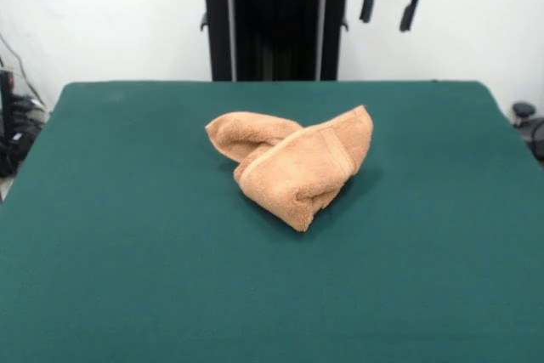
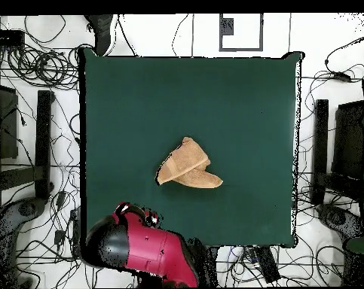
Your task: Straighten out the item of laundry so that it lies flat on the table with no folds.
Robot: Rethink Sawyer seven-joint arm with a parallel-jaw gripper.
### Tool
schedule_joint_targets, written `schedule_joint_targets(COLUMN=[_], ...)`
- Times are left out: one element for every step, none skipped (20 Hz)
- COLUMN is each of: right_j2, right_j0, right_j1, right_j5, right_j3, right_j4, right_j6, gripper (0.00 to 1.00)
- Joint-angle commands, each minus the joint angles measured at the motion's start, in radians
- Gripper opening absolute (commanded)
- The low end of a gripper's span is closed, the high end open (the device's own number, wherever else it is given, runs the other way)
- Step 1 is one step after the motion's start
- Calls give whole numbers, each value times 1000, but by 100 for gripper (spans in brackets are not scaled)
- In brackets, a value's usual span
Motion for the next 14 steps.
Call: schedule_joint_targets(right_j2=[-150,-133,-107,-93,-87,-93,-128,-141,-185,-168,-162,-156,-150,-163], right_j0=[114,101,79,67,62,66,95,108,149,144,151,159,166,179], right_j1=[198,199,193,191,195,202,213,219,235,227,222,217,212,214], right_j5=[-53,-68,-93,-115,-165,-187,-177,-170,-148,-164,-180,-195,-210,-209], right_j3=[-79,-69,-52,-43,-31,-30,-37,-38,-47,-32,-19,-6,7,8], right_j4=[207,222,245,250,257,257,263,272,291,312,335,359,382,391], right_j6=[577,579,585,581,595,608,645,672,724,748,779,810,841,854], gripper=[100,100,100,100,100,100,100,100,100,100,100,100,100,100])
